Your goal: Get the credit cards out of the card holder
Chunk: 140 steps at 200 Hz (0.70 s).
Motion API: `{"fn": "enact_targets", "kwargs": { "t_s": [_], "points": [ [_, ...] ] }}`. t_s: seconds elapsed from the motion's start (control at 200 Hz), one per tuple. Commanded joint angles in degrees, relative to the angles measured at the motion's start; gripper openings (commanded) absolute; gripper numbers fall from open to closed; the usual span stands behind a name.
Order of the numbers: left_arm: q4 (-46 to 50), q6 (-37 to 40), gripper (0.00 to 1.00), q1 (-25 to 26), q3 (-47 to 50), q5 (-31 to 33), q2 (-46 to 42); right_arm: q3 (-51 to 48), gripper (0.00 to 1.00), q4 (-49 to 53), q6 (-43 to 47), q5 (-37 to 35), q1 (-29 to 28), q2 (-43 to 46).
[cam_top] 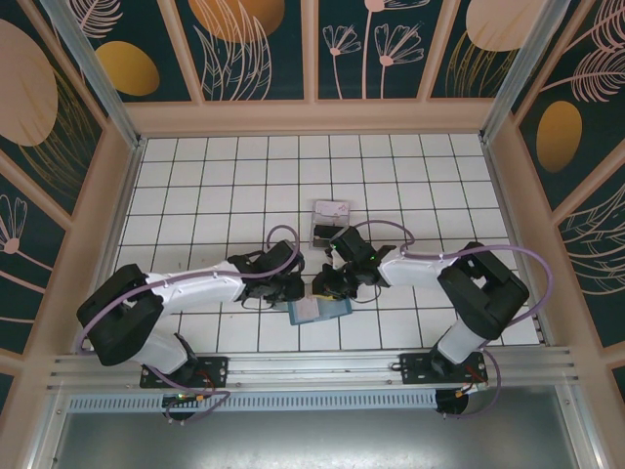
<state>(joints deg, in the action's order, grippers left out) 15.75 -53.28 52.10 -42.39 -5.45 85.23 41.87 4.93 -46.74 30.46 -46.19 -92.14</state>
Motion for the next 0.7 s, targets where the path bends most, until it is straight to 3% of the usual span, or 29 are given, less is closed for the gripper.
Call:
{"fn": "enact_targets", "kwargs": {
  "t_s": [0.0,0.696],
  "points": [
    [1.91,-0.65,0.17,0.11,1.0,-0.93,0.08,0.37,0.23,-0.89,2.15,-0.14,-0.38,-1.2],
    [3.24,1.15,0.16,0.03,1.35,-1.91,5.95,0.23,0.29,0.03,6.14,-1.46,-1.0,-2.76]
  ]
}}
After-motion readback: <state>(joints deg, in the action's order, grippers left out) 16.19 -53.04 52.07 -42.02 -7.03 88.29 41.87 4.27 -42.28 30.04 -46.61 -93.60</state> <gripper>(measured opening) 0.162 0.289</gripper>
